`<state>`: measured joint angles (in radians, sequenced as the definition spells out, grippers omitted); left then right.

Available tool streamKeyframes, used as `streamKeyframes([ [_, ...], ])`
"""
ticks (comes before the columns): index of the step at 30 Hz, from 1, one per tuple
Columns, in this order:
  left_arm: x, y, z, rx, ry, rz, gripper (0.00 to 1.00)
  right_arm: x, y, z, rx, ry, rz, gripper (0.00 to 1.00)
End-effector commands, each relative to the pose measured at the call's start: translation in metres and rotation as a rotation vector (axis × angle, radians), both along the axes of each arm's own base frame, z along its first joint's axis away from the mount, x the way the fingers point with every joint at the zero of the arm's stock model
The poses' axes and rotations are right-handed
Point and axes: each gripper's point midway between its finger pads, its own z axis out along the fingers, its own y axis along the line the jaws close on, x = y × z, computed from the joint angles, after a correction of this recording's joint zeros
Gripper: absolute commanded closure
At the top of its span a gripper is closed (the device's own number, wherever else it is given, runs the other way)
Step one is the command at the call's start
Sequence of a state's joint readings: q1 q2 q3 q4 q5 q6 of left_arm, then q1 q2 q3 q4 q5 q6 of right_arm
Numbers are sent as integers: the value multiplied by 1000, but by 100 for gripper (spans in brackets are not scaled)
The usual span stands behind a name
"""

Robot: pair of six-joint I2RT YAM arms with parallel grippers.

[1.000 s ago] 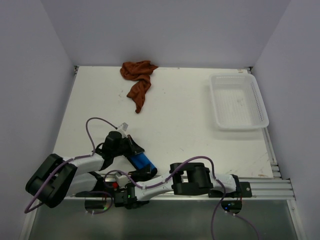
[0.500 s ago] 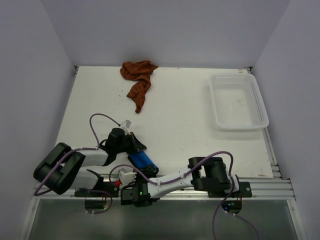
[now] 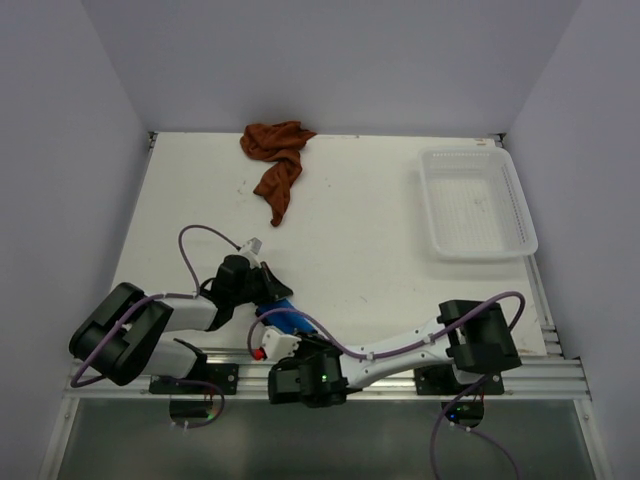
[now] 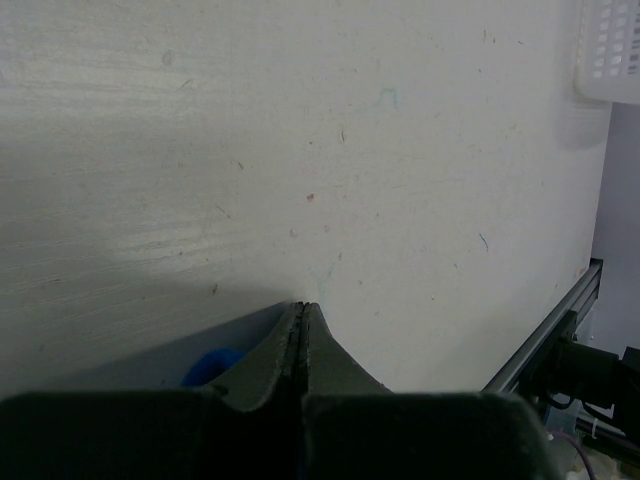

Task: Roll the towels
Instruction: Roll the towel

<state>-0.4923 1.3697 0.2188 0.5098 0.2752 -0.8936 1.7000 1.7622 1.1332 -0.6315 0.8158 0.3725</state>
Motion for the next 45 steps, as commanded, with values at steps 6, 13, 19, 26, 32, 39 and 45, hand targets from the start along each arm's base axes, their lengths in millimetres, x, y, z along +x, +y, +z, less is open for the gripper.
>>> streamKeyframes([
  [6,-17,30,-35,156,54,33,100,-10,12,44,407,228,-51,62],
  [13,-20,32,-38,156,55,35,100,20,11,57,756,510,-121,62],
  [19,-22,31,-40,150,55,30,100,52,13,45,825,606,-249,65],
  [26,-29,33,-44,153,65,24,100,67,27,15,849,742,-351,73],
  [32,-33,35,-48,159,73,21,100,58,38,-2,851,812,-336,70],
  [39,-35,38,-50,169,74,22,100,47,27,-17,841,839,-355,61],
  [45,-37,39,-52,173,77,24,100,48,18,-16,838,812,-380,53],
])
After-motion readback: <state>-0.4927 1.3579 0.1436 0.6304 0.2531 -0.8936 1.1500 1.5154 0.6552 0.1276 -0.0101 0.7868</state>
